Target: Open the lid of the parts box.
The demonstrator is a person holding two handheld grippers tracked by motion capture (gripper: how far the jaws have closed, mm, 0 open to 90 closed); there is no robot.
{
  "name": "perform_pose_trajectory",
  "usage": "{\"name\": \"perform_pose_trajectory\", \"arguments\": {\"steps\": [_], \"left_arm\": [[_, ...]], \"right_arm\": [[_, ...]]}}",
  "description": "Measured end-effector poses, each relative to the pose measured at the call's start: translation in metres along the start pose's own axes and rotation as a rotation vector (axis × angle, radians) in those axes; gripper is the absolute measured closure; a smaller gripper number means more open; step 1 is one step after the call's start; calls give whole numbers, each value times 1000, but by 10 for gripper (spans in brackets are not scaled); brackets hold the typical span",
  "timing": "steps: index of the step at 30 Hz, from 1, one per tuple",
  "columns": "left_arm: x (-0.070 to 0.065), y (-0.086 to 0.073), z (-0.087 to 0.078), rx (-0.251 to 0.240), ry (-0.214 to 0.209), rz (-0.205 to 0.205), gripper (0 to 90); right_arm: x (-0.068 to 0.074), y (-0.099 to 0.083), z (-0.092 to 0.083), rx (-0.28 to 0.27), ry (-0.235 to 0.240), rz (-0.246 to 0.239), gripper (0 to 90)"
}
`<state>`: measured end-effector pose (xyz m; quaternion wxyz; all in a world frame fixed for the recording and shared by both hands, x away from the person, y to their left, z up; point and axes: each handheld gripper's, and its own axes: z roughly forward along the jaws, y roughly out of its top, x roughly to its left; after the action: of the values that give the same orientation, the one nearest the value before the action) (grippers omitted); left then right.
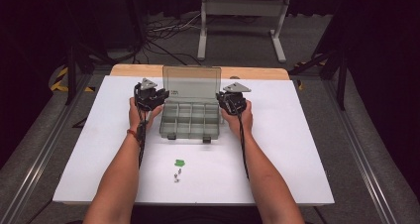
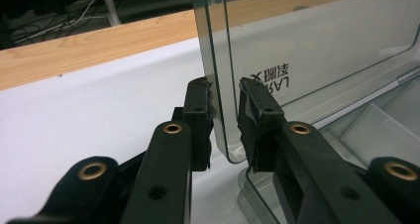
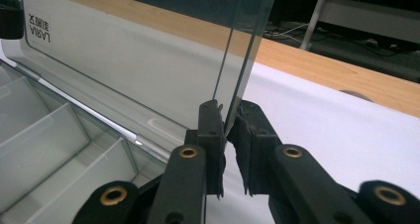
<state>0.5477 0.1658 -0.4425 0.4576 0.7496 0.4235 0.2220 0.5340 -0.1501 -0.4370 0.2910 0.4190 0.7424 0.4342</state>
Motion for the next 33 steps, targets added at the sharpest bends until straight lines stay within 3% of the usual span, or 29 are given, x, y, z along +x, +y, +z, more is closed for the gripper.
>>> {"name": "perform_pose_trajectory", "arguments": {"steps": [7, 33], "left_arm": [[0, -3, 2, 8, -7, -24, 747], [0, -10, 6, 35, -10, -21, 730]], "right_arm": [[0, -2, 2, 14, -3, 1, 814], [-1, -5, 6, 54, 23, 24, 786]]}}
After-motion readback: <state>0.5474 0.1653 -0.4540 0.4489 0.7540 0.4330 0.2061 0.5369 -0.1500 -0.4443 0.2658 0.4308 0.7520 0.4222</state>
